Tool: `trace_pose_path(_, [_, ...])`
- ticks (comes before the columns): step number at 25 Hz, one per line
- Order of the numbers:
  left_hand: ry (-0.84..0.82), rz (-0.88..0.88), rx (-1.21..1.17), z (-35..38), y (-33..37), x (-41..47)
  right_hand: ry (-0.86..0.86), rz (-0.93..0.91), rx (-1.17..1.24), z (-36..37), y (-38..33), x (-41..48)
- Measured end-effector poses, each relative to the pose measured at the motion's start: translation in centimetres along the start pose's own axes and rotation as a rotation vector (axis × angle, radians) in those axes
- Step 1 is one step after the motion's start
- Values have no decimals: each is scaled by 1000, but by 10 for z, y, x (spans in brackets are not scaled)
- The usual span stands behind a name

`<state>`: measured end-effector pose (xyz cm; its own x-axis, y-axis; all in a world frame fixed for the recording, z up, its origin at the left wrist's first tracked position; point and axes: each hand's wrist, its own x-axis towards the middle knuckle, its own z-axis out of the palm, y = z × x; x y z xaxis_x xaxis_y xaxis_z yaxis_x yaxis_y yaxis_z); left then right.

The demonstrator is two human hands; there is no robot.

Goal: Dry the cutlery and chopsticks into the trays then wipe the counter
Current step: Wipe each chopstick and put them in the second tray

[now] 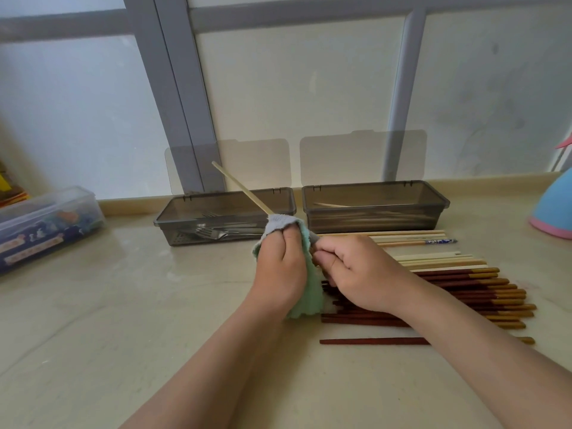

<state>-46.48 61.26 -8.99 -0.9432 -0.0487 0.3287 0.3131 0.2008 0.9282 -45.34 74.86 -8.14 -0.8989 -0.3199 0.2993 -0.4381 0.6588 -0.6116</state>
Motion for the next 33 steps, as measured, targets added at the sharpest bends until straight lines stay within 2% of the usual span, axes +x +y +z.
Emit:
trace_pose_path(4, [44,-68,-51,-10,-1,12,-97,96,45,-11,0,-2])
trace_pose_path(6, [61,-85,-70,-10,1,10,-95,79,-8,-8,-1,-2])
trace_pose_path(12, [-157,2,84,-2,-4,4,-69,55,-5,-5,7,0])
trace_pose_path(14, [-221,0,26,-6,-2,6,41,70,95,-12,5,1])
trace_pose_path(17, [-428,-27,62,-13,1,4,228,230,441,-15,4,5])
trace_pose_path(19, [-547,-40,123,-14,4,1,234,341,657,-13,6,7])
trace_pose_path(21, [-602,-47,159,-14,7,0,209,394,738,-12,8,8])
trace_pose_path(27, [-626,5,280,-10,10,0,434,646,898,-25,30,20])
trace_pose_path(33, [-501,27,181,-15,9,1,492,731,1041,-31,35,23])
